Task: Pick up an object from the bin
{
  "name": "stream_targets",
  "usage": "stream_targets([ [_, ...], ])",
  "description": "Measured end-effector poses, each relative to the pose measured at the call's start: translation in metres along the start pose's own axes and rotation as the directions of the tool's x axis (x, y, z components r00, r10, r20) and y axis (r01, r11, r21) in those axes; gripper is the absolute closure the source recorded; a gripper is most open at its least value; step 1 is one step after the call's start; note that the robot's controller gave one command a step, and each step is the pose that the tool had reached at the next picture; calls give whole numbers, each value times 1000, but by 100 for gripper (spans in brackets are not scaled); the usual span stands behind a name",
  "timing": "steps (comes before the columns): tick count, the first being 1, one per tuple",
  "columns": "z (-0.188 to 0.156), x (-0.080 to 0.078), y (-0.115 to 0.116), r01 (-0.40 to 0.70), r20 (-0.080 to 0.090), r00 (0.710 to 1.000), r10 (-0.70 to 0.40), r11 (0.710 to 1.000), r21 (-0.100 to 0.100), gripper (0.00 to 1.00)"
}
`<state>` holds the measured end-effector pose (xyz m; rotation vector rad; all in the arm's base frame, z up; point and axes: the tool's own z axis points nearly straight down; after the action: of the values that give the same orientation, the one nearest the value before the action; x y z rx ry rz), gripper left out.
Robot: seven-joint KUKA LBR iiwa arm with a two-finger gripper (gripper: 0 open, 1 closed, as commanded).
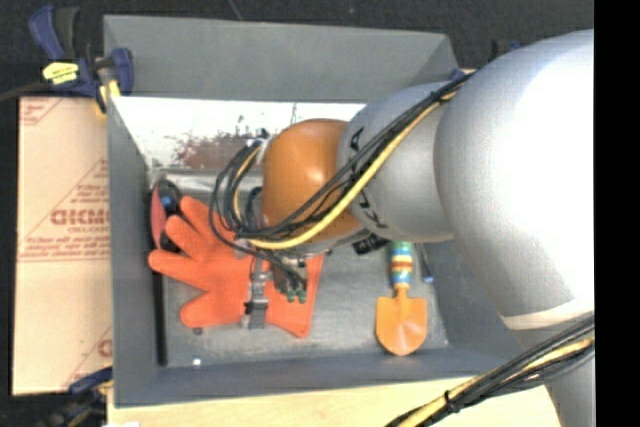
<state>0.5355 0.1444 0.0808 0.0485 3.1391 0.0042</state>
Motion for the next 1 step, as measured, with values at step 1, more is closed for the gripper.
stream_targets([
  [1,9,-47,-3,23,2,1000,-23,1000,-2,0],
])
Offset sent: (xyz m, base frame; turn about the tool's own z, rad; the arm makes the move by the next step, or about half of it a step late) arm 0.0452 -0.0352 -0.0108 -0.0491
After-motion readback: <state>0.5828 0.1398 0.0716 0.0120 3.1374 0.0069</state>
